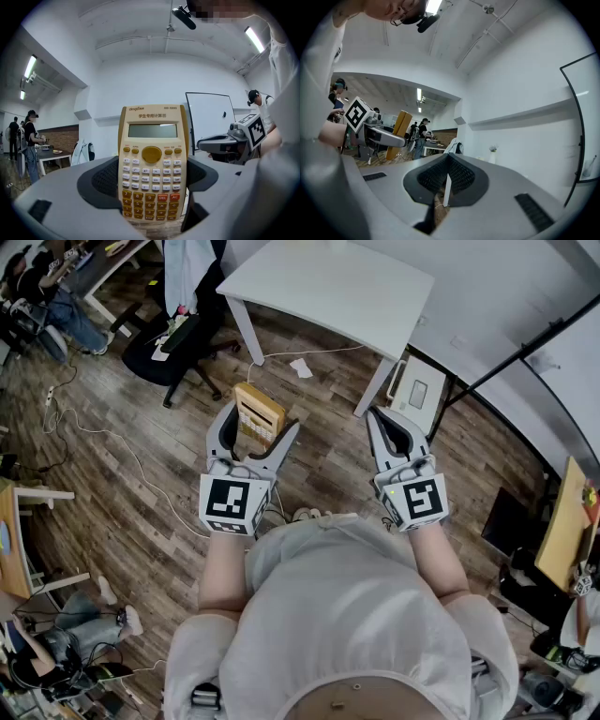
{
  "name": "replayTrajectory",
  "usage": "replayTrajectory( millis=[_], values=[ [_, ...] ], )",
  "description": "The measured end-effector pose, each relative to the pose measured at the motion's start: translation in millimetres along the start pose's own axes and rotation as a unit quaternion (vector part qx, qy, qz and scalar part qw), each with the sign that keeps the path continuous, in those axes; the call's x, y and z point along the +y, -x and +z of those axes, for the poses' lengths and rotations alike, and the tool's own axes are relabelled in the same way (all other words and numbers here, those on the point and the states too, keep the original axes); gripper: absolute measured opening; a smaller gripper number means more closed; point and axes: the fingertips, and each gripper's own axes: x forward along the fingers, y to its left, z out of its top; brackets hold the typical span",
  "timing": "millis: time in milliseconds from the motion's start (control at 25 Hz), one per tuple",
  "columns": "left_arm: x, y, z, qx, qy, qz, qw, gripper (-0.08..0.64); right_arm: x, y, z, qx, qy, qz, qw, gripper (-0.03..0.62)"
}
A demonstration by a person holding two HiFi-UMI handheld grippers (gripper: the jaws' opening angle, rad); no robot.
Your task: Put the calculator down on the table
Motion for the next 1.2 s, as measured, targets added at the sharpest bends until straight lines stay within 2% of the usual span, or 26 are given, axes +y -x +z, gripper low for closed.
replayTrajectory(
  millis=[440, 640, 800, 1200],
  values=[
    [31, -3, -8, 0.003, -0.001, -0.009, 1.0, 0.41, 11, -28, -1, 0.006, -0.005, -0.012, 1.0, 0.002],
    [53, -8, -21, 0.008, 0.001, -0.018, 0.9998, 0.41, 6, -47, -12, 0.008, -0.047, -0.049, 0.998, 0.005],
    [75, -9, -34, 0.017, 0.005, -0.024, 0.9995, 0.41, 9, -67, -17, 0.016, -0.05, -0.065, 0.997, 0.005],
    [132, -49, -62, 0.04, 0.014, 0.008, 0.9991, 0.41, -7, -146, -47, 0.031, -0.06, -0.036, 0.997, 0.006]
  ],
)
